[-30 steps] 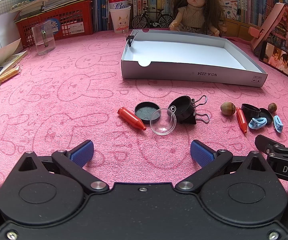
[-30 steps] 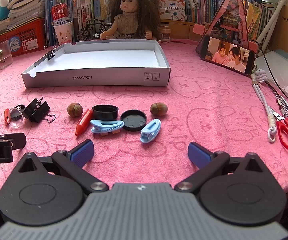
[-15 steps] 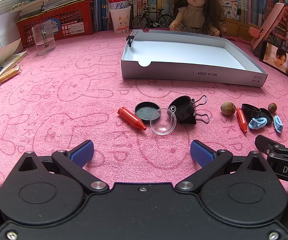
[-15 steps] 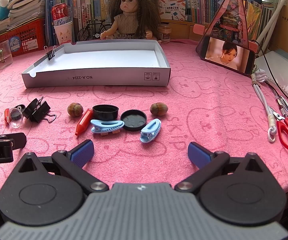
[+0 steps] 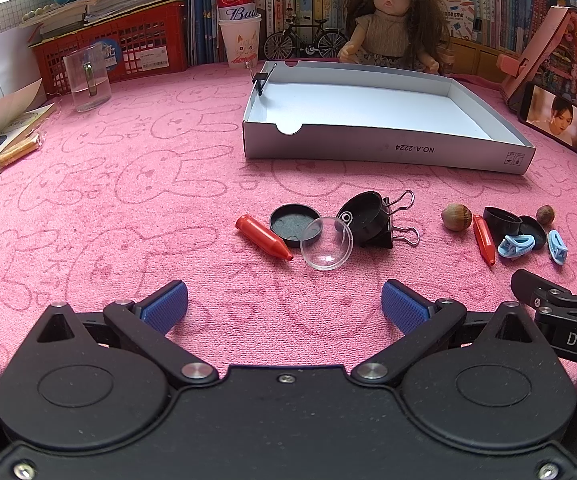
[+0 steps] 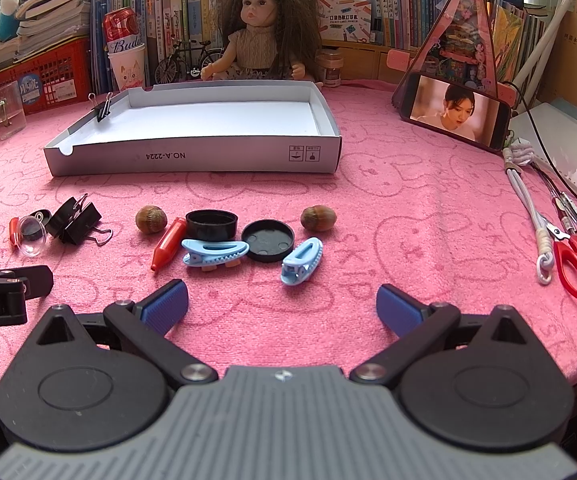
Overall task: Organize rigid objects
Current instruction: 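Grasp the clear plastic dome with the left tool while the right tool grasps a blue hair clip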
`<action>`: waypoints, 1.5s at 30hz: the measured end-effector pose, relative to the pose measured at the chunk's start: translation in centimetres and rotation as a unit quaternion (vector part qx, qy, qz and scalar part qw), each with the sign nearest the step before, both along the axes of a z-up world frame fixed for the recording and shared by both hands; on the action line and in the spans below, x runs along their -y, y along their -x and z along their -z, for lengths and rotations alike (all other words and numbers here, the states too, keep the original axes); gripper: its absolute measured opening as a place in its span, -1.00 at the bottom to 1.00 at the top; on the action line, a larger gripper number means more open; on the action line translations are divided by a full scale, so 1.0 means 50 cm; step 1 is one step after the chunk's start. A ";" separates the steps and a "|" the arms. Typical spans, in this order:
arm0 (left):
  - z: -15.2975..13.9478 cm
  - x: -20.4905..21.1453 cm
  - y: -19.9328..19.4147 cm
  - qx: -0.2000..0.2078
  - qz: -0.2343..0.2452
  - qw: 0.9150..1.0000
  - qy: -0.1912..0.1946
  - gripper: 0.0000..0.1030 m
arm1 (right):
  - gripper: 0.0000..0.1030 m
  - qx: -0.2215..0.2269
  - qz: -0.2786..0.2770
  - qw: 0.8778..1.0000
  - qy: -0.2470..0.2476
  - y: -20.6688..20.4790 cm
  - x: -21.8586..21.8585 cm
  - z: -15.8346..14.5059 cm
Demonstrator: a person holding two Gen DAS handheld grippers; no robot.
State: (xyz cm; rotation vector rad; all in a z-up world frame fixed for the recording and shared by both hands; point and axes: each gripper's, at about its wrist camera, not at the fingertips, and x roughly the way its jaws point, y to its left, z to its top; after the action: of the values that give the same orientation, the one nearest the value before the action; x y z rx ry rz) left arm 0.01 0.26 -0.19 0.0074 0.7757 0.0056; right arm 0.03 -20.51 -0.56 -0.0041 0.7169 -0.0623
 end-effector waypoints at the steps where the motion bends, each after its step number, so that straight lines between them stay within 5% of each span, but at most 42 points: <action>1: 0.000 0.000 0.001 0.001 0.001 1.000 0.000 1.00 | 1.00 0.002 -0.001 1.000 0.000 0.001 0.011 0.003; 15: 0.005 -0.012 0.019 0.029 0.028 0.999 0.001 0.96 | 1.00 0.060 -0.043 0.997 -0.004 0.034 0.012 0.019; 21: -0.013 -0.022 0.026 0.044 0.051 0.998 0.012 0.29 | 0.98 0.066 -0.054 0.996 -0.022 0.030 0.035 0.006; 23: -0.018 -0.030 0.026 0.045 0.047 0.998 0.026 -0.04 | 0.85 0.082 -0.054 0.995 -0.015 0.033 0.048 -0.002; 25: -0.021 -0.033 0.025 0.042 0.052 0.997 0.045 -0.11 | 0.79 0.094 -0.055 0.994 -0.004 0.035 0.057 -0.007; 35: -0.025 0.031 0.033 0.096 0.091 0.991 -0.020 -0.10 | 0.07 0.094 -0.058 0.994 0.005 0.028 0.052 -0.001; 45: -0.008 0.051 0.015 0.100 0.109 0.988 -0.037 -0.31 | -0.33 0.087 -0.052 0.995 -0.005 0.014 0.044 0.009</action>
State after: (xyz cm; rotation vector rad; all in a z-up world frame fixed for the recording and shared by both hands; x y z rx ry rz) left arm -0.74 -2.29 0.20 0.1609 0.5705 -0.1709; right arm -0.65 -22.72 -0.99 -0.0266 0.5423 0.0404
